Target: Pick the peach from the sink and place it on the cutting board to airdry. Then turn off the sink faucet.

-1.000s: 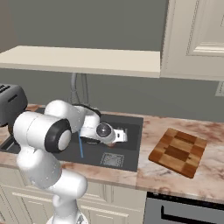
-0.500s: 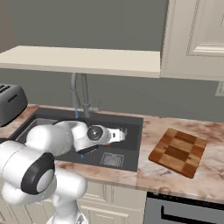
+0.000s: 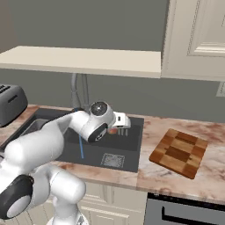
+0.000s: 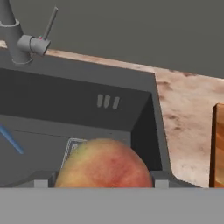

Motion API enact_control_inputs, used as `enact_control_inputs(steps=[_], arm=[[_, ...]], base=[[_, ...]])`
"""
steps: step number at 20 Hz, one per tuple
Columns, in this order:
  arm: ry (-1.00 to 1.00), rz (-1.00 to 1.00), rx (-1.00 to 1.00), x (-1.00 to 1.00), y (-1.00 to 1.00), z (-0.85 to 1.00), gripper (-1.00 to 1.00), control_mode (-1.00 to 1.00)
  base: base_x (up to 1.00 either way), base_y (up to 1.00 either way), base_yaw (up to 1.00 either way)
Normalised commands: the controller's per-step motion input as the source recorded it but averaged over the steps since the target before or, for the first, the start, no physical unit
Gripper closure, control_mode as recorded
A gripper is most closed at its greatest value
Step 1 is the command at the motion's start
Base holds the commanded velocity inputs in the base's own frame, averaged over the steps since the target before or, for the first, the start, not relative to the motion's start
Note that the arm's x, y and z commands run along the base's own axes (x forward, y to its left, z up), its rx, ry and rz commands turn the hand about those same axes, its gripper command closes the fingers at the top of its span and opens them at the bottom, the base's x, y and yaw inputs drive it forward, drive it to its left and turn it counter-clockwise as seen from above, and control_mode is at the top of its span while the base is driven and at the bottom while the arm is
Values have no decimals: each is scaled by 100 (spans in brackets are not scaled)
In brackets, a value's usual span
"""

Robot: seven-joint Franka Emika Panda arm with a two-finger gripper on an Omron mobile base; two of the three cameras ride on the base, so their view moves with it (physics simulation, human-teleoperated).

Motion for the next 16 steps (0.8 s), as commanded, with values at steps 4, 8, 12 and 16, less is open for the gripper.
enact_control_inputs(steps=[4, 8, 12, 16], arm=[[21, 5, 15, -13, -28, 100, 100, -100], [6, 1, 7, -49, -6, 41, 100, -100], [-12, 0, 0, -89, 12, 0, 100, -100], [-31, 0, -14, -100, 20, 0, 100, -100]], base=[[0, 0, 0], [0, 0, 0], [0, 0, 0], [0, 0, 0]])
